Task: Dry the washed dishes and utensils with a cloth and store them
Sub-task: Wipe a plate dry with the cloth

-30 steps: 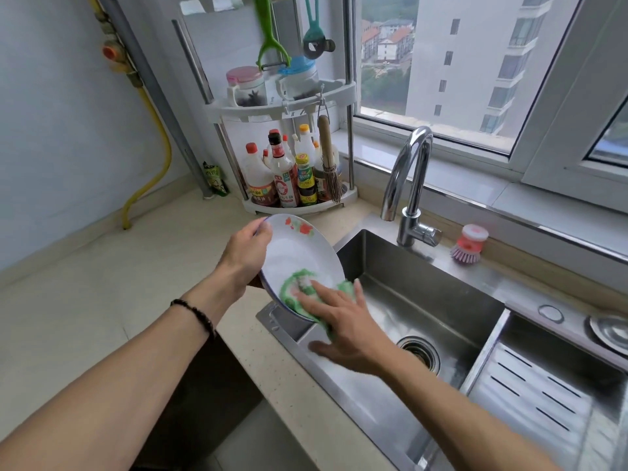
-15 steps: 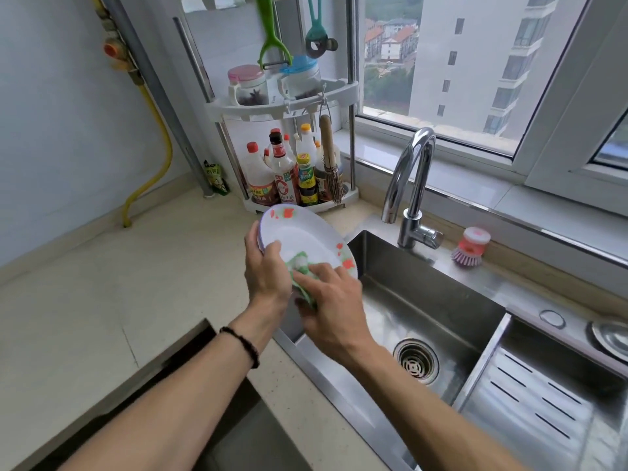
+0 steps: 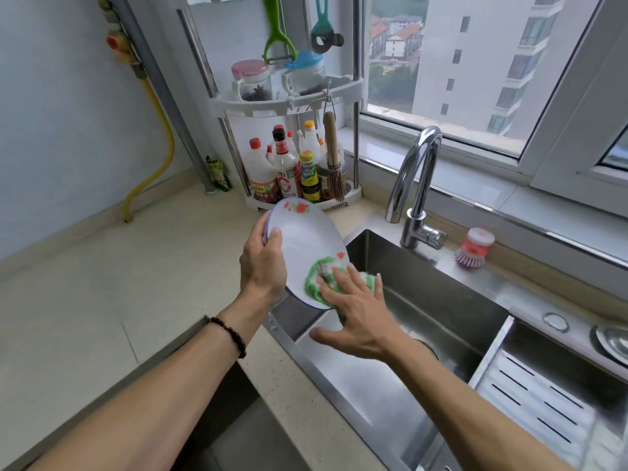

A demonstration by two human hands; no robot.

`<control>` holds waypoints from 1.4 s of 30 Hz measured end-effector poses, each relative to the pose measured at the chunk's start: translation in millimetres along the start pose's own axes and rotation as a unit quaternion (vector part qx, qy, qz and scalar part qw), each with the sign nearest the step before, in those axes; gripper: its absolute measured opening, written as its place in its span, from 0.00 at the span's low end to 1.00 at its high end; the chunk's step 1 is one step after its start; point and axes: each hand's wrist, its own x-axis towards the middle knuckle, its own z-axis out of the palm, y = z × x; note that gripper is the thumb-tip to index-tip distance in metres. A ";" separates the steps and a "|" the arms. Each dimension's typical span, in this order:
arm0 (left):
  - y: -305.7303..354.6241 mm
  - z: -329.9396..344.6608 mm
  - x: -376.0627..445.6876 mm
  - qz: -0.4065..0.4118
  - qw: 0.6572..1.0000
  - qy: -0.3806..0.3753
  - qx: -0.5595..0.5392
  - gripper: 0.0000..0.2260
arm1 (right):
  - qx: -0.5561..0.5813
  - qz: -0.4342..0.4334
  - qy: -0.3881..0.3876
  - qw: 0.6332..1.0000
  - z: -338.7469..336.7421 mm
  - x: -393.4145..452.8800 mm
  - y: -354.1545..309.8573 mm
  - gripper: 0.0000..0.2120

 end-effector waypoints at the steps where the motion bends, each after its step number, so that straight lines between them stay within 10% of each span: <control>1: -0.8 -0.1 2.1 -0.008 1.000 0.009 -0.005 0.21 | 0.032 -0.014 0.008 0.999 0.5 -0.6 -7.5 0.42; 12: -6.1 -8.5 15.4 -0.046 0.999 -0.015 -0.005 0.14 | 0.040 -0.059 0.003 0.997 1.1 -8.3 -18.5 0.39; 21: 12.6 -21.6 23.4 -0.213 0.968 -0.126 -0.032 0.13 | -0.163 -0.075 0.249 0.952 7.2 -1.9 11.1 0.23; 28: -1.7 24.9 -14.4 -0.001 1.000 -0.012 -0.008 0.24 | -0.057 0.011 0.327 0.943 -0.6 16.3 -35.8 0.12; 37: 5.2 14.5 -0.7 0.067 0.989 0.100 0.086 0.18 | 0.041 0.009 -0.004 0.999 -23.4 1.6 -7.1 0.52; 42: 2.3 9.4 1.7 0.058 0.992 0.079 0.077 0.18 | 0.132 -0.015 -0.028 0.991 -19.6 0.5 -15.9 0.38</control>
